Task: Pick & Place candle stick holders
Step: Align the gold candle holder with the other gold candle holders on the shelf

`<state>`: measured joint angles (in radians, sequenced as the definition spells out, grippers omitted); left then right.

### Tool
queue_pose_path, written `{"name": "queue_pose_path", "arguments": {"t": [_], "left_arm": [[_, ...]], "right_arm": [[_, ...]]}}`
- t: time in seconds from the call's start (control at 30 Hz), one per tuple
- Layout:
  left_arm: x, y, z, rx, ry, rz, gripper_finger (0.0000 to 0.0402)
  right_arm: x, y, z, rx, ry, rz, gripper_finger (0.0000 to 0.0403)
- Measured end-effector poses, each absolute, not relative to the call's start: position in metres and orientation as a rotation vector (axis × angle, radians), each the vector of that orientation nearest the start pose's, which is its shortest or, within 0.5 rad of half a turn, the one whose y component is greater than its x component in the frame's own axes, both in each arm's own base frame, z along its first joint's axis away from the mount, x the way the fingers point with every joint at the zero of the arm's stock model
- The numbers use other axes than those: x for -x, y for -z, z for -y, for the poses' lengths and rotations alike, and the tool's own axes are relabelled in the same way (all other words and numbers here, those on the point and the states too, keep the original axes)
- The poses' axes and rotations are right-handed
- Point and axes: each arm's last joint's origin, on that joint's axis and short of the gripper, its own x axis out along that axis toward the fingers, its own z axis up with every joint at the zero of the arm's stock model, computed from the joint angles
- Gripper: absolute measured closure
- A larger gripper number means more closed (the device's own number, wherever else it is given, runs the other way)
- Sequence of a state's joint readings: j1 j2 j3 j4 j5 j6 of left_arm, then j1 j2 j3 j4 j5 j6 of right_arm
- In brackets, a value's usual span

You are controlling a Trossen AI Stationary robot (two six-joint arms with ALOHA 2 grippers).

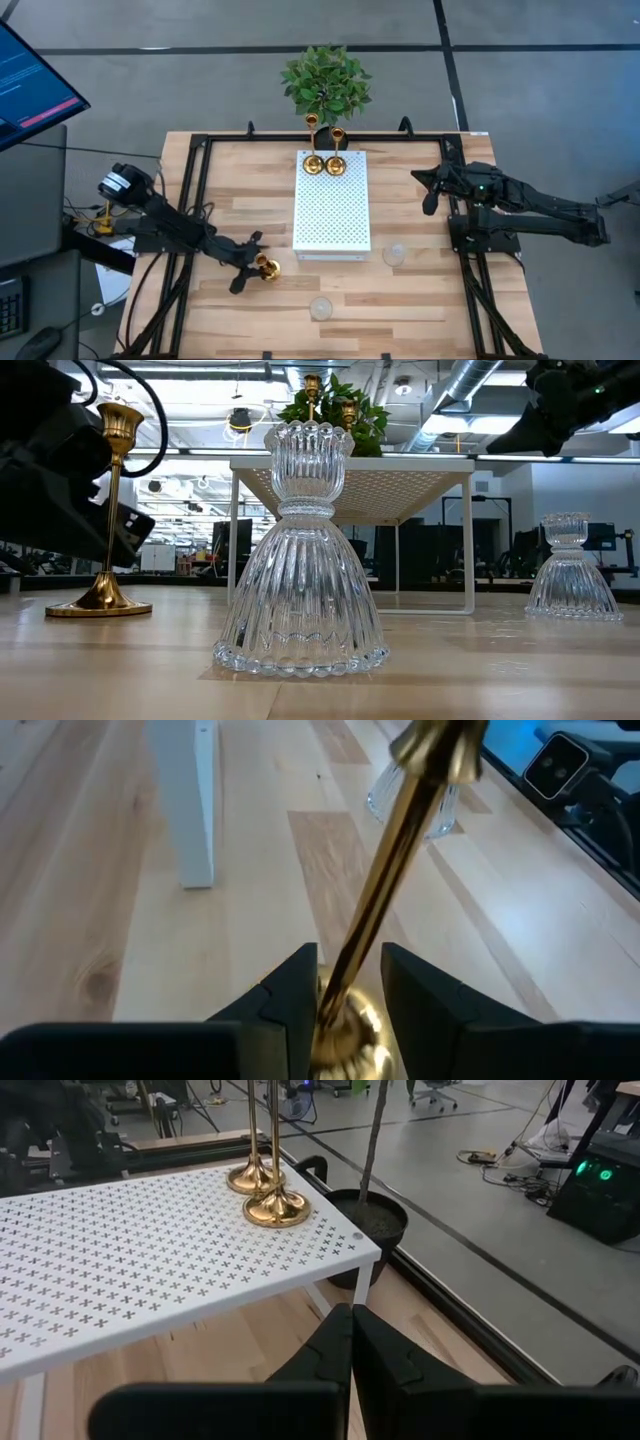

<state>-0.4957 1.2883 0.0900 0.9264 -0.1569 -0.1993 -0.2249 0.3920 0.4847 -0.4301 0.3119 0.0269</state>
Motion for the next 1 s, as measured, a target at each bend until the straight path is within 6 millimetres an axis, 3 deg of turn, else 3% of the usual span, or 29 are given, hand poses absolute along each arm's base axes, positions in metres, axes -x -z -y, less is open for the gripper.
{"name": "queue_pose_path", "arguments": {"t": [0.23, 0.47, 0.63, 0.77, 1.0], "left_arm": [[-0.167, -0.121, 0.086, 0.12, 0.31, -0.317, 0.0309], [-0.168, -0.122, 0.086, 0.153, 0.307, -0.314, 0.0386], [-0.169, -0.126, 0.084, 0.242, 0.214, -0.303, 0.0384], [-0.169, -0.142, 0.087, 0.27, 0.234, -0.236, 0.0388], [-0.153, -0.157, 0.088, 0.253, 0.175, -0.212, 0.0388]], "right_arm": [[-0.099, -0.254, 0.032, -0.011, 0.536, -0.347, 0.0403], [-0.099, -0.253, 0.032, -0.01, 0.536, -0.359, 0.0403], [-0.099, -0.252, 0.032, -0.009, 0.536, -0.37, 0.0403], [-0.099, -0.252, 0.032, -0.009, 0.536, -0.37, 0.0403], [-0.098, -0.251, 0.032, -0.009, 0.536, -0.379, 0.0403]]}}
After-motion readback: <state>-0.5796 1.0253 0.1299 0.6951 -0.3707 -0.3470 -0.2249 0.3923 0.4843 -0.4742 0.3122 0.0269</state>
